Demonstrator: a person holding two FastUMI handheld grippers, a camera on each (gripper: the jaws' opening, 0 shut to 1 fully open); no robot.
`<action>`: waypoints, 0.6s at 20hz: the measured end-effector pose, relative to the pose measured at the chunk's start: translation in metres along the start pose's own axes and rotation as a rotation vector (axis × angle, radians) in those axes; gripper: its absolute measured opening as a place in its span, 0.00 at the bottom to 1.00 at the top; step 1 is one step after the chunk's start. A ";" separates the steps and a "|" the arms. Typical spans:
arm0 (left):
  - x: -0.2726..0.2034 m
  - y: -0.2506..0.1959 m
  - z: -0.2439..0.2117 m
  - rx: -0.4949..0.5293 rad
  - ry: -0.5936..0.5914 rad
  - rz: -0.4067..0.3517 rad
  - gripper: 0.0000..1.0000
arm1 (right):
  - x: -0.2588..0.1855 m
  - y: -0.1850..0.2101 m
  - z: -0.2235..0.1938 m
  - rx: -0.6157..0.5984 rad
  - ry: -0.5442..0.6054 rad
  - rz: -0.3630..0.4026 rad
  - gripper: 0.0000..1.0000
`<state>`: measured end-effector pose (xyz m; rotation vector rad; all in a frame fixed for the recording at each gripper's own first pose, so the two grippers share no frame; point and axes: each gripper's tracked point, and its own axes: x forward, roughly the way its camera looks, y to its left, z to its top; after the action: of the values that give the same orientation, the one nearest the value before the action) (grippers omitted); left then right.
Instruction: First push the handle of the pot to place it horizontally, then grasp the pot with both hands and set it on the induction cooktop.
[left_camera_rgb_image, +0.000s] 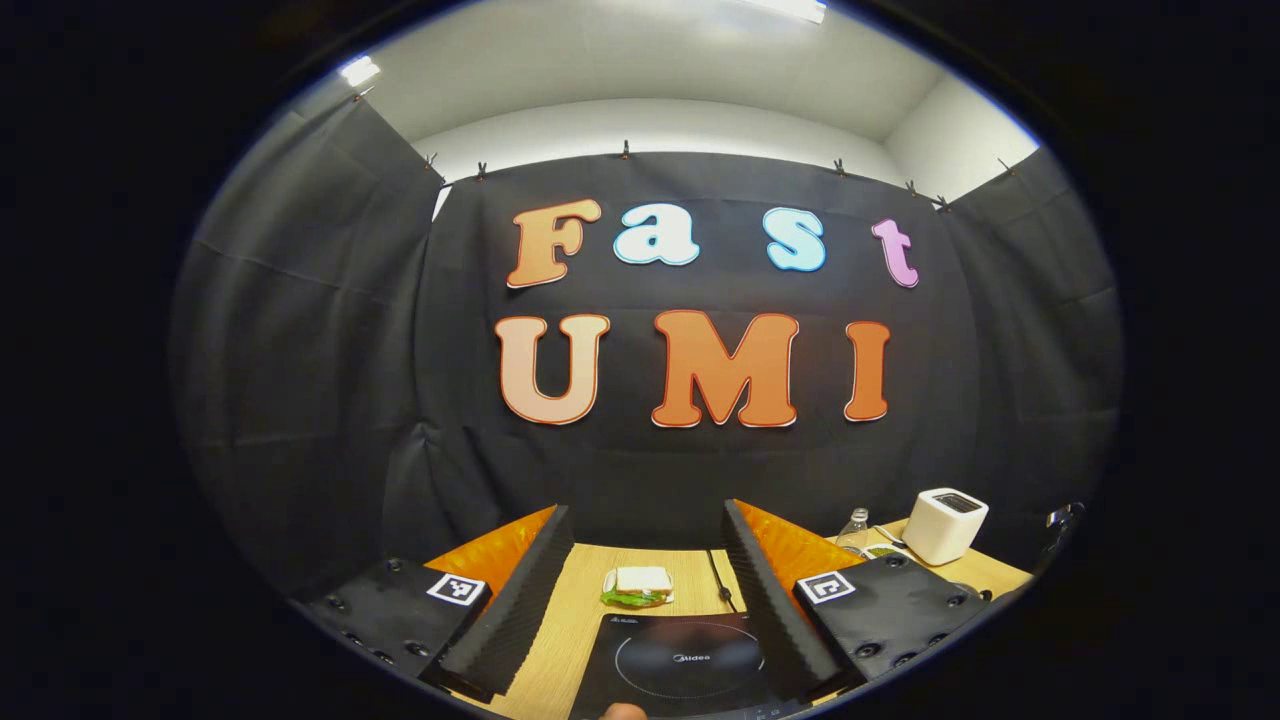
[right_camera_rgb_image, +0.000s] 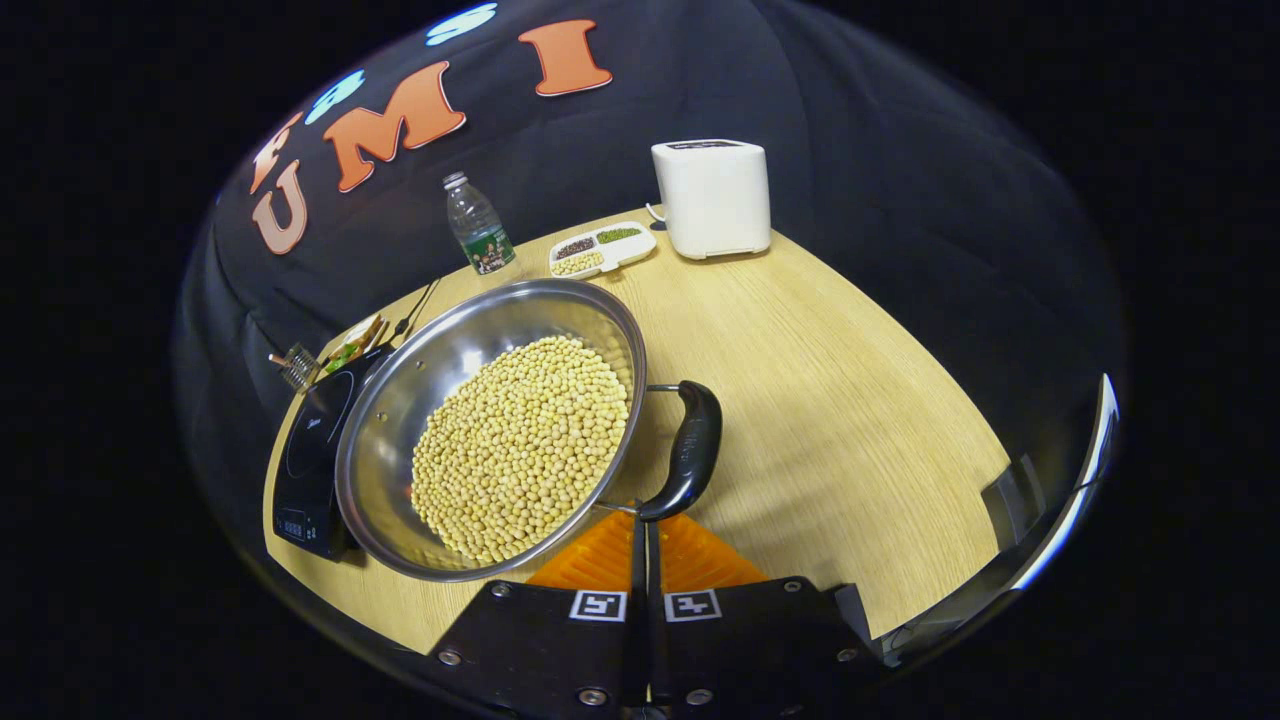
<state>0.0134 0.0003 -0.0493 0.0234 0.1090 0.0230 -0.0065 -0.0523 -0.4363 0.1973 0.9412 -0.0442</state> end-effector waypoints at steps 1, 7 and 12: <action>0.001 -0.001 -0.001 0.000 0.001 -0.002 0.98 | 0.000 0.000 0.001 0.005 0.002 -0.001 0.00; 0.004 -0.012 -0.009 0.003 0.019 -0.018 0.98 | 0.006 -0.001 0.010 0.019 0.004 -0.006 0.00; 0.007 -0.020 -0.019 0.000 0.036 -0.027 0.98 | 0.010 -0.004 0.017 0.021 0.003 -0.013 0.00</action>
<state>0.0189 -0.0193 -0.0693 0.0219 0.1451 -0.0038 0.0124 -0.0589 -0.4349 0.2106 0.9449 -0.0661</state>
